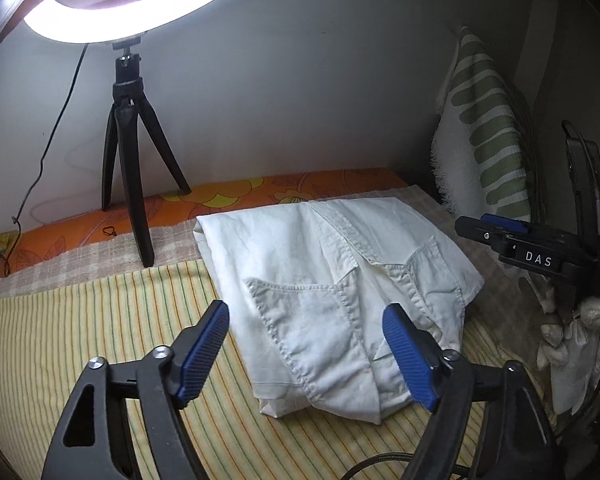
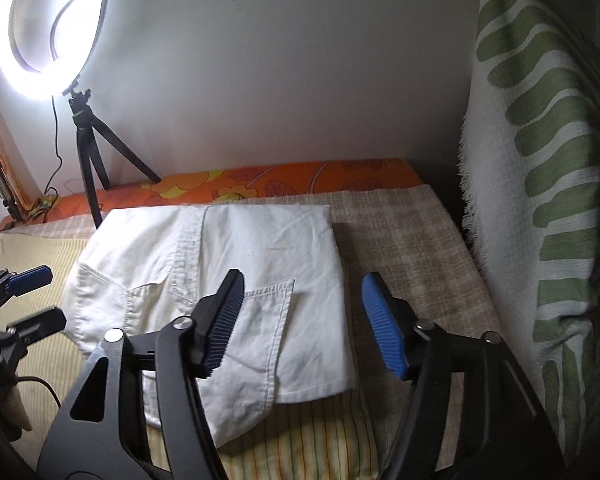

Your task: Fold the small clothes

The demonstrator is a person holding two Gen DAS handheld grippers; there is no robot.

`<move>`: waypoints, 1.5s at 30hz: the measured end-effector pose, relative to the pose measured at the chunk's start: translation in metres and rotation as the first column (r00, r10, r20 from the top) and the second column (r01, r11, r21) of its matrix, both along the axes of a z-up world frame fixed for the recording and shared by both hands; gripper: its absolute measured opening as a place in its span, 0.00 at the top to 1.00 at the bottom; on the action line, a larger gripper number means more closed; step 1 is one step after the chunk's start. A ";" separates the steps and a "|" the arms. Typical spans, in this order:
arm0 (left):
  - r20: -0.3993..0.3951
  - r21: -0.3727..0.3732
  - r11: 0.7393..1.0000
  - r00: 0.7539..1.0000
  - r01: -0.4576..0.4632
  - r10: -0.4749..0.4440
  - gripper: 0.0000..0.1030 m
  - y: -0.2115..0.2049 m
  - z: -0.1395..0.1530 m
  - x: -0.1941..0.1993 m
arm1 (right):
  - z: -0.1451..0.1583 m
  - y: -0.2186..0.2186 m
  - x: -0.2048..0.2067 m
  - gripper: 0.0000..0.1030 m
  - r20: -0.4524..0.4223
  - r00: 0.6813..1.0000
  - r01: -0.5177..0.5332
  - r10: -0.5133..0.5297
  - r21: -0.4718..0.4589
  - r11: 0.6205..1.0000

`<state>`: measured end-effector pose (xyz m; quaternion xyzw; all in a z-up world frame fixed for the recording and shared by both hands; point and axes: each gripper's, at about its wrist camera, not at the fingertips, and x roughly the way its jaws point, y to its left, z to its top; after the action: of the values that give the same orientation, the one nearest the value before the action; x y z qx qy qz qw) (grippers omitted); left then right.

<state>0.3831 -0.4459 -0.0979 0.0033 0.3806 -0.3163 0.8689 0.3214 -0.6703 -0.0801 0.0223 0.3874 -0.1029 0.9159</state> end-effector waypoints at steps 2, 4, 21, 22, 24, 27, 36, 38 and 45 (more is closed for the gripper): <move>0.017 -0.002 1.000 1.000 0.003 -0.003 0.12 0.005 0.009 -0.009 | 0.011 0.009 -0.008 0.29 0.018 1.000 0.005 -0.004 -0.011 1.000; 0.028 -0.001 1.000 1.000 -0.001 0.001 0.08 0.011 0.018 -0.017 | 0.019 0.017 -0.015 0.27 0.029 1.000 0.004 -0.004 -0.014 1.000; 0.177 -0.063 0.998 0.984 -0.005 0.016 0.02 0.093 0.099 -0.113 | 0.086 0.109 -0.095 0.08 0.145 0.989 -0.010 0.015 -0.031 0.999; 0.184 -0.065 0.998 0.983 -0.002 0.014 0.02 0.098 0.102 -0.119 | 0.089 0.115 -0.101 0.07 0.153 0.988 -0.009 0.014 -0.030 1.000; 0.199 -0.062 0.998 0.980 0.007 0.006 0.00 0.108 0.107 -0.132 | 0.092 0.128 -0.114 0.04 0.174 0.985 -0.004 0.008 -0.024 1.000; 0.222 -0.055 0.998 0.975 0.014 -0.002 0.00 0.121 0.112 -0.153 | 0.096 0.148 -0.132 0.01 0.192 0.981 0.001 0.004 -0.026 1.000; 0.273 -0.049 0.998 0.962 0.026 -0.012 0.00 0.160 0.116 -0.206 | 0.090 0.196 -0.179 0.00 0.223 0.975 0.030 -0.025 -0.018 0.999; 0.278 -0.043 0.999 0.961 0.023 -0.010 0.00 0.167 0.115 -0.215 | 0.087 0.205 -0.187 0.00 0.227 0.974 0.035 -0.030 -0.015 0.999; 0.271 -0.025 1.000 0.962 0.006 0.001 0.00 0.192 0.106 -0.237 | 0.069 0.234 -0.210 0.00 0.227 0.973 0.047 -0.039 -0.028 0.999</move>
<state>0.1458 -0.2543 0.0077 0.0360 0.2539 -0.3188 0.9125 0.1114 -0.4359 -0.0111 0.0270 0.2784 -0.1259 0.9518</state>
